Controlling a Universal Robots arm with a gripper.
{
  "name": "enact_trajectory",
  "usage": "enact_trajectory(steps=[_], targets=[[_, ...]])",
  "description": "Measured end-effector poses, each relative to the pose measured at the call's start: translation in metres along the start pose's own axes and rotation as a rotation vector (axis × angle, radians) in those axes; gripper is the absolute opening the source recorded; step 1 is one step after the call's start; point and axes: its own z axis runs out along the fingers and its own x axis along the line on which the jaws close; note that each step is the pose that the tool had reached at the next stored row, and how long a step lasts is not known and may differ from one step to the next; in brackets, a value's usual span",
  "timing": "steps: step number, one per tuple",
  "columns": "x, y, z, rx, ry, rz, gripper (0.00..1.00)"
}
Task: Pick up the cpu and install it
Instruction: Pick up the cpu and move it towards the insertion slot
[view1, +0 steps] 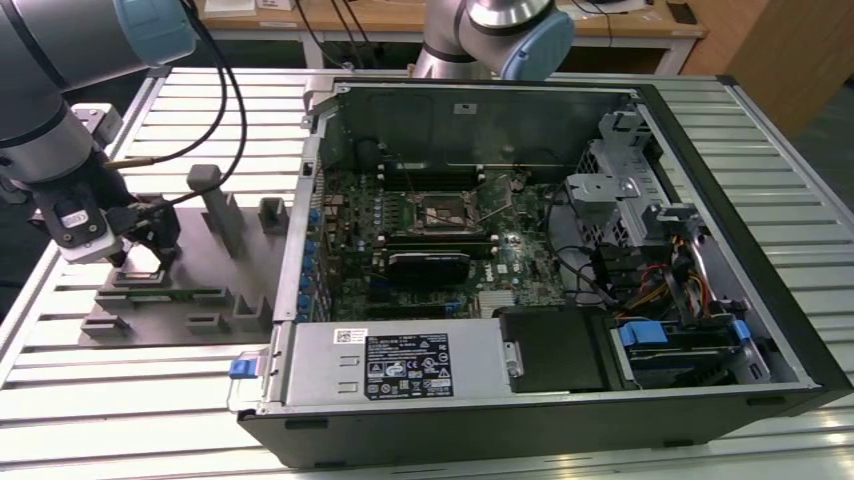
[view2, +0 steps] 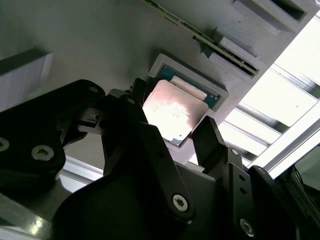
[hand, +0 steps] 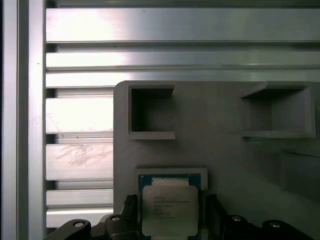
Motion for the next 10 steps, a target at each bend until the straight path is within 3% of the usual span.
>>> enact_trajectory(steps=[3, 4, 10], targets=[[-0.0002, 0.0000, 0.0000, 0.0001, 0.0000, 0.000, 0.64], [-0.0002, 0.0000, 0.0000, 0.0000, 0.0000, 0.000, 0.56], [-0.0006, 0.0000, -0.0001, 0.0001, 0.0002, 0.000, 0.55]])
